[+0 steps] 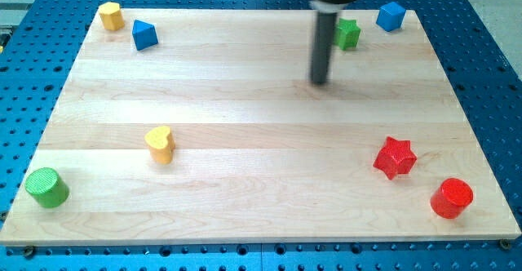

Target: Push the blue cube towards the top center of the board

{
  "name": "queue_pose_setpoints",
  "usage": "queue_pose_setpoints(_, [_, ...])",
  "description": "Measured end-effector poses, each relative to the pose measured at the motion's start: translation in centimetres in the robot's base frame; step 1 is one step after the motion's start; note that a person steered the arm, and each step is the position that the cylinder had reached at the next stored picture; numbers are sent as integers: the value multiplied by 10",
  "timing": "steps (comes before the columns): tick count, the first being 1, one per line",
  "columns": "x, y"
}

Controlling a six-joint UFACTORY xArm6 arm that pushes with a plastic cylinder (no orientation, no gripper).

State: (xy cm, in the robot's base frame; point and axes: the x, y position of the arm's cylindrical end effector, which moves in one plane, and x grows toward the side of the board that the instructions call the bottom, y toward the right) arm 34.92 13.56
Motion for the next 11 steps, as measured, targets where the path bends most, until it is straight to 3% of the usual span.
queue_pose_setpoints(2, [-101,125])
queue_pose_setpoints(3, [-132,134])
queue_pose_setpoints(4, [-126,83])
queue_pose_setpoints(5, [-118,129])
queue_pose_setpoints(6, [-154,144])
queue_pose_setpoints(7, [-158,110])
queue_pose_setpoints(10, [-102,-134])
queue_pose_setpoints(11, [-136,-118])
